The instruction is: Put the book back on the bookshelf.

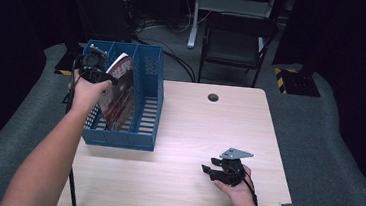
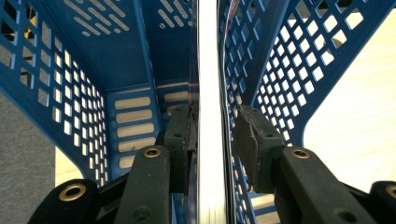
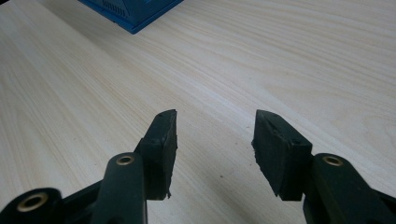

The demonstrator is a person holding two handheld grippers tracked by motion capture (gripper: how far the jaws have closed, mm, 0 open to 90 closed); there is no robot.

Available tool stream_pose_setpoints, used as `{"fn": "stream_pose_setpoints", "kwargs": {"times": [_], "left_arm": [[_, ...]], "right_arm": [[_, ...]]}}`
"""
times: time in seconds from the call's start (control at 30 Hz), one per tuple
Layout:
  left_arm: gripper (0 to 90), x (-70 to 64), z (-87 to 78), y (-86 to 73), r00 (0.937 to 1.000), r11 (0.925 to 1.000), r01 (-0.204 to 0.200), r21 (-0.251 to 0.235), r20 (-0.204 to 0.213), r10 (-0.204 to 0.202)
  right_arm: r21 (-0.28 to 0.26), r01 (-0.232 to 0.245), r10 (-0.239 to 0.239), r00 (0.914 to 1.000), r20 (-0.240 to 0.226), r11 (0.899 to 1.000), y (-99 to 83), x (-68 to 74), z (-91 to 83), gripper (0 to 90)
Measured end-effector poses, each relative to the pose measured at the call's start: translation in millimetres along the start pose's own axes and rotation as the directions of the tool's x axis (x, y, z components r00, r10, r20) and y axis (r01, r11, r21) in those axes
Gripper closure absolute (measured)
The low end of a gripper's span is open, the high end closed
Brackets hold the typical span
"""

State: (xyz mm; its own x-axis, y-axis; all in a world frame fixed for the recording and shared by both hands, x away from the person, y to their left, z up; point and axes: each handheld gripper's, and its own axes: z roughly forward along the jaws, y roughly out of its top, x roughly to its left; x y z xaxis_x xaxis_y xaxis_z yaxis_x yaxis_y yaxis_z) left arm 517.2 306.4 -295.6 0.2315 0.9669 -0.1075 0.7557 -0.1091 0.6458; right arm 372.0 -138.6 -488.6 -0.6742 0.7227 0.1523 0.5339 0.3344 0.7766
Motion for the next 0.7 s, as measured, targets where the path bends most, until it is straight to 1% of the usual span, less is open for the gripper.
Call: {"fn": "stream_pose_setpoints", "kwargs": {"times": [0.03, 0.1, 0.13, 0.23, 0.37, 0.4, 0.43, 0.47, 0.5, 0.57, 0.6, 0.63, 0.7], "left_arm": [[66.6, 0.8, -1.0, -0.6, 0.9999, 0.9999, -0.011, -0.001, -0.002, 0.011], [66.7, 0.2, -4.0, -2.8, 1.0000, 1.0000, -0.002, -0.007, 0.006, 0.003], [67.0, 0.4, -5.3, -3.8, 0.9999, 0.9999, -0.010, -0.010, 0.008, 0.010], [68.7, 1.1, -10.6, -6.5, 0.9993, 0.9998, -0.021, -0.007, 0.030, 0.021], [70.9, 1.4, -18.0, -8.5, 0.9988, 0.9993, -0.037, -0.005, 0.032, 0.037], [71.3, 1.1, -19.1, -9.3, 0.9990, 0.9994, -0.031, -0.018, 0.032, 0.032], [71.7, 1.1, -20.5, -9.8, 0.9991, 0.9994, -0.026, -0.023, 0.034, 0.027], [72.3, 1.8, -22.7, -10.0, 0.9987, 0.9992, -0.037, -0.012, 0.034, 0.037], [73.0, 1.0, -23.1, -11.1, 0.9989, 0.9994, -0.028, -0.020, 0.036, 0.029], [74.2, 1.2, -25.7, -11.9, 0.9984, 0.9995, -0.030, -0.006, 0.048, 0.031], [74.5, 0.5, -26.1, -12.6, 0.9985, 0.9997, -0.022, -0.010, 0.050, 0.022], [75.0, 0.3, -27.2, -12.9, 0.9985, 0.9996, -0.027, -0.002, 0.047, 0.027], [75.7, -0.3, -27.2, -13.7, 0.9987, 0.9995, -0.028, -0.011, 0.041, 0.028]], "right_arm": [[0.000, -0.002, 0.002, 1.0000, 0.001, 1.000, 0.0, 0.0, -0.1, 49.3], [0.001, -0.003, 0.003, 1.0000, 0.001, 1.000, -0.1, 0.0, -0.1, 49.3], [0.000, -0.003, 0.003, 1.0000, 0.002, 1.000, -0.1, 0.0, -0.1, 49.3], [0.001, 0.002, -0.002, 1.0000, 0.001, 1.000, -0.1, 0.1, -0.1, 49.3], [0.011, 0.002, -0.002, 1.0000, 0.001, 1.000, 0.0, 0.2, 0.1, 49.2], [0.009, -0.003, 0.003, 1.0000, 0.002, 1.000, 0.1, 0.9, 0.5, 49.2], [0.011, 0.001, -0.001, 1.0000, 0.001, 1.000, 0.0, 0.9, 0.3, 49.2], [0.011, -0.002, 0.002, 1.0000, -0.002, 1.000, 0.1, 1.4, 0.3, 49.2], [0.011, -0.001, 0.001, 1.0000, -0.001, 1.000, 0.0, 1.4, 0.4, 49.2], [0.012, 0.000, 0.000, 1.0000, 0.001, 1.000, -0.1, 1.0, 0.5, 49.2], [0.012, -0.001, 0.001, 1.0000, 0.001, 1.000, -0.1, 1.0, 0.6, 49.2], [0.011, -0.002, 0.001, 1.0000, 0.002, 1.000, -0.1, 1.0, 0.7, 49.2], [0.009, -0.001, 0.001, 1.0000, -0.001, 1.000, -0.2, 1.1, 0.8, 49.2]]}}
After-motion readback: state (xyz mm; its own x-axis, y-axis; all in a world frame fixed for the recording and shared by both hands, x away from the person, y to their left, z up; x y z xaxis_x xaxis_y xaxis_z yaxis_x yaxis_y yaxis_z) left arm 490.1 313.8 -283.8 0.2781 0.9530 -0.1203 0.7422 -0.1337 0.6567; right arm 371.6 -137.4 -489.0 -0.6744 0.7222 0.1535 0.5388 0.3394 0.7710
